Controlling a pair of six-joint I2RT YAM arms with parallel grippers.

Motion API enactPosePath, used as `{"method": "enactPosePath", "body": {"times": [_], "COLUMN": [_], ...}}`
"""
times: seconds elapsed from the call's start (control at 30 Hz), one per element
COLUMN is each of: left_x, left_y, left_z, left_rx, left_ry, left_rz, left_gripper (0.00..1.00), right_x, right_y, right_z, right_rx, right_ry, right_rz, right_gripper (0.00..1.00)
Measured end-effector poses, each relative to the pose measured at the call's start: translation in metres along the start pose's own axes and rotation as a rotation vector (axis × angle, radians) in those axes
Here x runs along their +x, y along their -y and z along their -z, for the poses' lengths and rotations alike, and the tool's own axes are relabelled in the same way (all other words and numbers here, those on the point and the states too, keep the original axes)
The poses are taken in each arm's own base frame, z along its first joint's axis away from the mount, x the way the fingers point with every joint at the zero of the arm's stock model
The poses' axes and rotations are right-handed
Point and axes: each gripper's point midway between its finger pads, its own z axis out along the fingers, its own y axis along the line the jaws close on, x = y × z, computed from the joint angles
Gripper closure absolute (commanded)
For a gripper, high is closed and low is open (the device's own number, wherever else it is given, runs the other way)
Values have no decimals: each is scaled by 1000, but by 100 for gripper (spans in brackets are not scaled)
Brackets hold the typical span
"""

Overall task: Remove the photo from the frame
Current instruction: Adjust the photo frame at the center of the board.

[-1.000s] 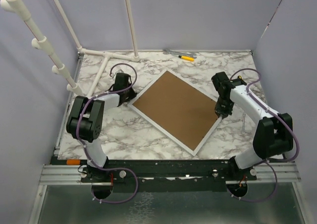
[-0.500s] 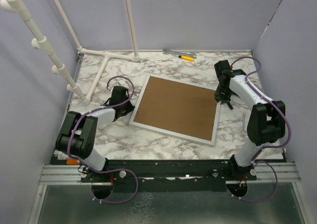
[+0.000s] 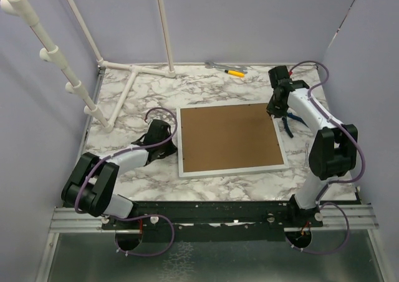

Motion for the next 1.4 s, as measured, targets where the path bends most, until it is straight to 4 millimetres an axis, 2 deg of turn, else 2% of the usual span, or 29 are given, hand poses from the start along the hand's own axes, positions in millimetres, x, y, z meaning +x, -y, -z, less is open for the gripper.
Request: {"method": "enactPosePath", "body": {"times": [0.13, 0.23, 0.33, 0.37, 0.43, 0.57, 0.7, 0.83, 0.93, 1.1, 1.13, 1.3, 1.4], "left_x": [5, -1, -16, -22, -30, -36, -33, -27, -25, -22, -18, -7, -1], "left_y": [-2, 0, 11, 15, 21, 26, 27, 28, 30, 31, 28, 24, 25], "left_z": [6, 16, 28, 34, 43, 49, 46, 44, 45, 45, 46, 46, 44], "left_rx": [-14, -12, 25, 40, 65, 88, 97, 110, 121, 134, 136, 155, 173], "left_ry": [-17, 13, 75, 101, 138, 165, 149, 118, 108, 97, 90, 68, 57], "left_rz": [-7, -7, -8, -13, -25, -39, -53, -62, -68, -75, -81, -89, -92], "left_gripper": [91, 85, 78, 73, 70, 65, 64, 61, 59, 56, 56, 57, 57], "right_x": [0, -3, 1, 4, 12, 38, 69, 104, 125, 154, 174, 204, 212], "right_y": [2, 3, -4, -8, -19, -53, -79, -94, -105, -134, -147, -153, -160], "right_z": [3, 11, 27, 34, 50, 79, 87, 90, 93, 117, 129, 131, 125], "right_rx": [31, 15, -97, -152, -286, -615, -853, -1032, -1118, -1236, -1293, -1323, -1339], "right_ry": [19, 39, 56, 57, 64, 50, -31, -140, -193, -211, -204, -234, -280], "right_rz": [-3, 3, 35, 48, 76, 142, 197, 222, 245, 338, 390, 425, 408], "right_gripper": [99, 99, 99, 99, 99, 99, 99, 99, 99, 99, 99, 99, 99]}}
